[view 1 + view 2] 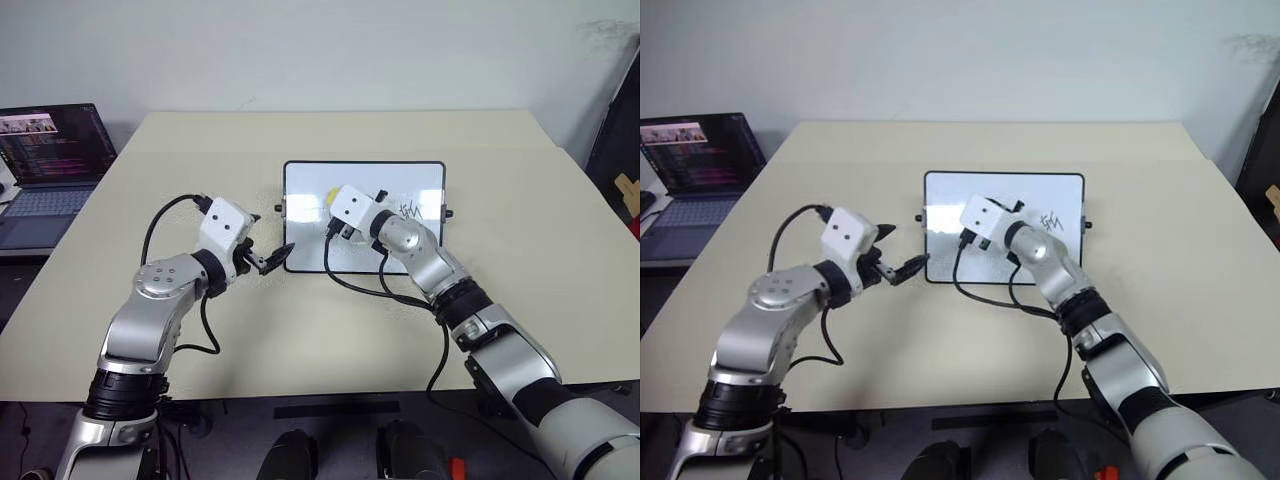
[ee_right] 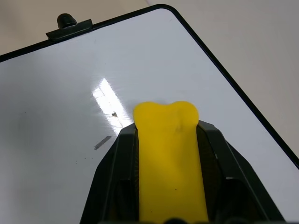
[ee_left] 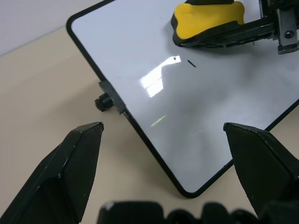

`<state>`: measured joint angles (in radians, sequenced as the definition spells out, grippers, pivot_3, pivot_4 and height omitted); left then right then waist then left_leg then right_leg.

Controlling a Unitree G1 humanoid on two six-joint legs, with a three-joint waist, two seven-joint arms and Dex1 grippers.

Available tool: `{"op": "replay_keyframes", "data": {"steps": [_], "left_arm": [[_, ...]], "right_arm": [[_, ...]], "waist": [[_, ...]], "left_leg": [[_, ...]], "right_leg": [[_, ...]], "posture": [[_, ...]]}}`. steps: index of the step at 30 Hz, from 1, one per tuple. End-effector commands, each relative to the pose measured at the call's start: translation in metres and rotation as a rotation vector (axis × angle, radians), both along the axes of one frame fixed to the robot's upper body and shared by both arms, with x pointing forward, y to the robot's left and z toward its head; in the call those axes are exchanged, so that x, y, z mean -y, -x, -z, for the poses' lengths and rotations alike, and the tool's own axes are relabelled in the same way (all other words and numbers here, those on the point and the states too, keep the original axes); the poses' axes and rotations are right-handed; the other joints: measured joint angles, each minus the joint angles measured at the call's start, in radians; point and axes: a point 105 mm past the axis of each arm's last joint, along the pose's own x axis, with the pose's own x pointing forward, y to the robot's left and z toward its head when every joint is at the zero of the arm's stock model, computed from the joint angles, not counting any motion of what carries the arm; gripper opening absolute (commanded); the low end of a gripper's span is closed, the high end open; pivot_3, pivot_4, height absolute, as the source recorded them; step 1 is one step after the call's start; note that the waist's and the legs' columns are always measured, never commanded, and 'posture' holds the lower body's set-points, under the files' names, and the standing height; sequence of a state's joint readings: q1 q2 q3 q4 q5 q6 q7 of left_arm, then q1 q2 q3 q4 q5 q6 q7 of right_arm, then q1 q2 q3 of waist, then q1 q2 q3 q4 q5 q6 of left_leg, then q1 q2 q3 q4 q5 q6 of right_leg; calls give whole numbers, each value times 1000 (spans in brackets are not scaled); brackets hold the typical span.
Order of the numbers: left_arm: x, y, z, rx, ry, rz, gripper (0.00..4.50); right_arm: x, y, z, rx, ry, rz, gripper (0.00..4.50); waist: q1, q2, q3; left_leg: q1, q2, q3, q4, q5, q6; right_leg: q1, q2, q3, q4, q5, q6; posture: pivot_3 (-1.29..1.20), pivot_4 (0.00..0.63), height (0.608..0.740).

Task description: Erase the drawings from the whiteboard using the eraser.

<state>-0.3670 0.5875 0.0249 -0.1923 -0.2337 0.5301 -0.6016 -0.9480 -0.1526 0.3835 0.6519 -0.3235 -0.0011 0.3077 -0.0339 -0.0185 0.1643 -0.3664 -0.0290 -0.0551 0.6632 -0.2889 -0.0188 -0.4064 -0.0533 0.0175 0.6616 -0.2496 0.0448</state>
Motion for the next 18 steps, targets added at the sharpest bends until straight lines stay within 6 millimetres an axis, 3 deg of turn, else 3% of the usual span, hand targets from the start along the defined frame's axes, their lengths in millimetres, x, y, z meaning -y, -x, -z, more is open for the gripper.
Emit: {"op": "replay_keyframes", "data": {"steps": [1,5,8,18], "left_arm": [[4,1,-11,53,-9,19,4500],[4,1,-11,54,-7,17,4500],[4,1,-12,55,-7,18,4500],[6,1,-10,51,-5,27,4500]], "right_arm": [[-1,4,10,-48,49,-39,1272],[-2,18,42,-162,177,-118,1272],[-1,18,43,-162,186,-112,1272],[-16,5,-12,50,39,-61,1272]], "waist": [[0,0,0],[-1,0,0],[-1,0,0],[0,0,0]], "left_leg": [[0,0,0,0,0,0],[1,0,0,0,0,0],[1,0,0,0,0,0],[1,0,0,0,0,0]], "right_leg": [[0,0,0,0,0,0],[1,0,0,0,0,0],[1,0,0,0,0,0],[1,0,0,1,0,-1]], "posture": [[0,150,740],[0,150,740],[0,150,740],[0,150,740]]}}
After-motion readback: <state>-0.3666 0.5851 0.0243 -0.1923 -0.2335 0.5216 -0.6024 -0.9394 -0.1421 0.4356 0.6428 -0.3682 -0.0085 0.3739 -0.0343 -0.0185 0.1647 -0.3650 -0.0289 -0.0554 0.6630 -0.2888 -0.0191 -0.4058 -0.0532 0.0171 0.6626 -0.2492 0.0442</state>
